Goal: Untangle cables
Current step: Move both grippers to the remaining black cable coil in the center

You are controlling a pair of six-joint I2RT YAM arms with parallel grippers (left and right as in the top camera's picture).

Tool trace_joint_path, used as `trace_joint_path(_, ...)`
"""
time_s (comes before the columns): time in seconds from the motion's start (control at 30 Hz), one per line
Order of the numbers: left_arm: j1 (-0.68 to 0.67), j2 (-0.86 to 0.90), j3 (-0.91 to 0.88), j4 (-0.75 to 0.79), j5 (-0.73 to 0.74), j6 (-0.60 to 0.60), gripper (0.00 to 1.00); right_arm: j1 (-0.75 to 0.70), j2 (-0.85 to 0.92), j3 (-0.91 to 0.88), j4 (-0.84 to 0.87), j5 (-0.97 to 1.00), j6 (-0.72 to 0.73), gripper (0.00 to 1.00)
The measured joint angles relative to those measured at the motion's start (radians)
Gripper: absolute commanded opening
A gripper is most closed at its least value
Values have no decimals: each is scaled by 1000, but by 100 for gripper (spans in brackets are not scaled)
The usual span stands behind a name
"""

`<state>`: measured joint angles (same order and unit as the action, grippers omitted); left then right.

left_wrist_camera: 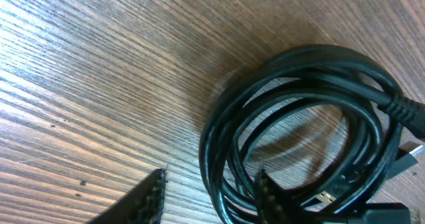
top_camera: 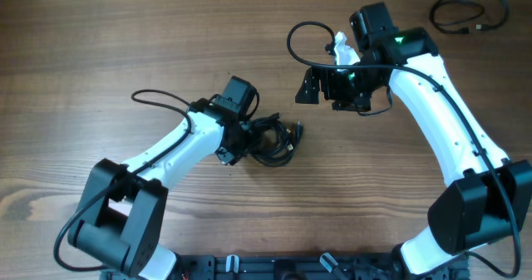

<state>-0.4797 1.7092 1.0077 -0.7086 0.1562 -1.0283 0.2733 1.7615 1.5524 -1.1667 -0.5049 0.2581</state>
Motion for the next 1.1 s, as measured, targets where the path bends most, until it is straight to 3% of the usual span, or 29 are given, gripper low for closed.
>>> trace_joint_path(0.17,0,39,-1,0,-1,0,33,0,0,0,0,0,0,100)
trace_joint_path(0.27,0,39,-1,0,-2,0,20,0,0,0,0,0,0,100)
trace_joint_path(0.47,0,36,-1,2,-2,-2,4,0,0,0,0,0,0,100)
trace_joint_path(0.73,0,-144,-1,-28,-2,-2,4,0,0,0,-4,1,0,100)
trace_joint_path(0.97,0,-406,-1,-33,-1,-2,4,0,0,0,-26,1,0,100)
trace_joint_path(1.1,0,-431,-2,-12,24,-3,4,0,0,0,-37,0,0,100)
